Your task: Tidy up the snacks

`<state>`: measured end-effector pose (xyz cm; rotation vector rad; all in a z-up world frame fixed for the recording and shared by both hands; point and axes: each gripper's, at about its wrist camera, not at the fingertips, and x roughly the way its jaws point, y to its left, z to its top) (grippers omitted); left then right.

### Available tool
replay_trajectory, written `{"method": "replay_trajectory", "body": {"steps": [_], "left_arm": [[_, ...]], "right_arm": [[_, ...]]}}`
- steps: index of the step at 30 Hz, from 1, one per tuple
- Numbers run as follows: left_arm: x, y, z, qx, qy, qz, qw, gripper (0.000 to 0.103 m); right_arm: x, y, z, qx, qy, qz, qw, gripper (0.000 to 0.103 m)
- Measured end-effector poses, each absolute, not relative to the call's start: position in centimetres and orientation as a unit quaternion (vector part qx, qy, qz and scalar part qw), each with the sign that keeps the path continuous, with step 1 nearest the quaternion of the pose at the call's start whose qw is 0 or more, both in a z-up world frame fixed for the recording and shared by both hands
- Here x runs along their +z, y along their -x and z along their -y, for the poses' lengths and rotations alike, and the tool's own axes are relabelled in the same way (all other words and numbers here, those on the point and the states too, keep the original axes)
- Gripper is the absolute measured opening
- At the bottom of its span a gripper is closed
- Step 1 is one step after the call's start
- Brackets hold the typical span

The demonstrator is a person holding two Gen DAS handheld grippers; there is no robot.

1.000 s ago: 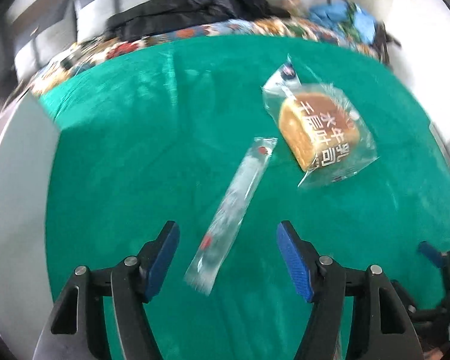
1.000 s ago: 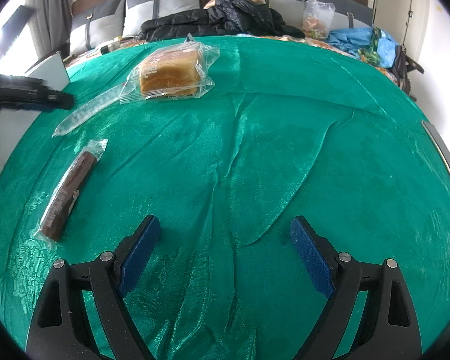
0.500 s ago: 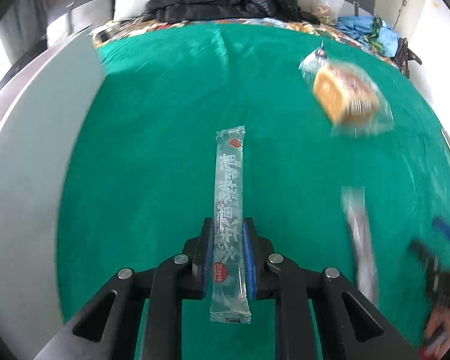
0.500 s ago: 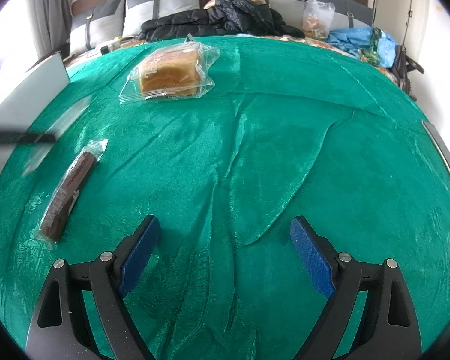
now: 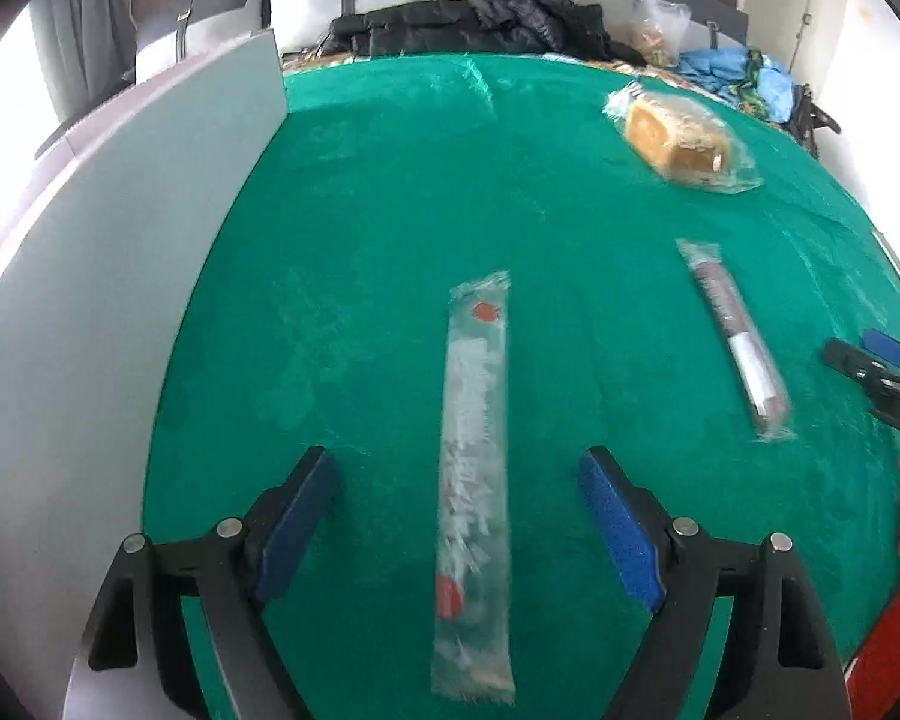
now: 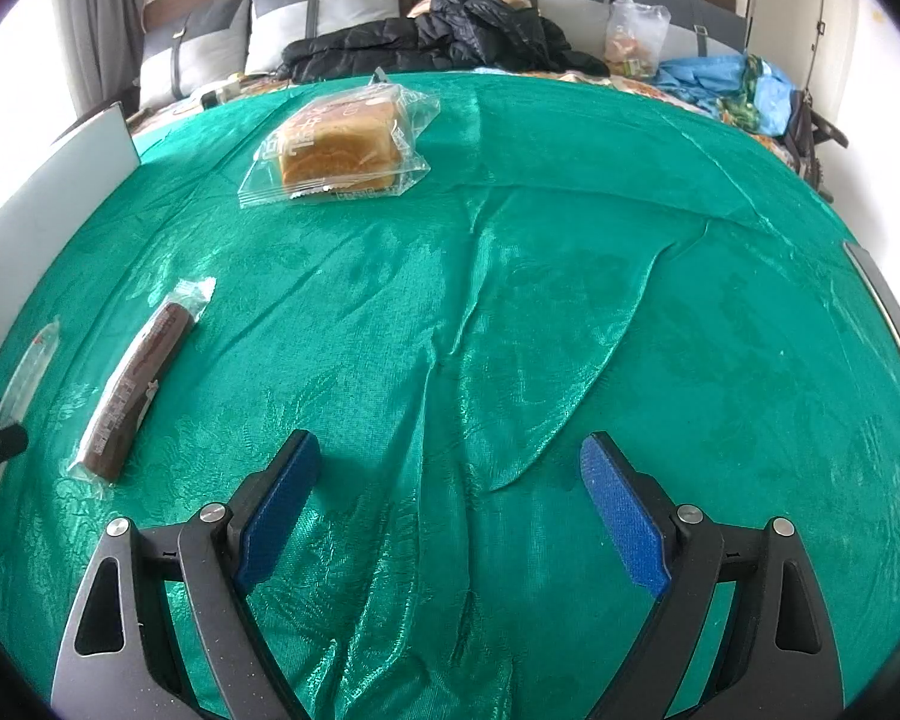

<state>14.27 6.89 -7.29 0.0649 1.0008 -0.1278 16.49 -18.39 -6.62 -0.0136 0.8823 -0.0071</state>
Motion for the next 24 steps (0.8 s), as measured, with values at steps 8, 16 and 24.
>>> {"method": "replay_trajectory", "body": {"steps": [8,16,24], "left_arm": [[-7.9,-14.7,-7.7,-0.054,-0.025,-0.464,0.884,0.103],[-8.0,-14.4,-7.9,-0.047,-0.021,-0.455,0.889,0.103],[-8.0,-14.3,-8.0,-0.047,-0.021,-0.454,0.89,0.103]], "right_arm": [[-6.6,-16.5,18.4,-0.003,0.007,-0.427,0.904,0.091],[-6.6,-16.5,18.4,-0.003,0.006,-0.427,0.904,0.091],[-6.6,-16.5,18.4,-0.003,0.006,-0.427,0.904,0.091]]}}
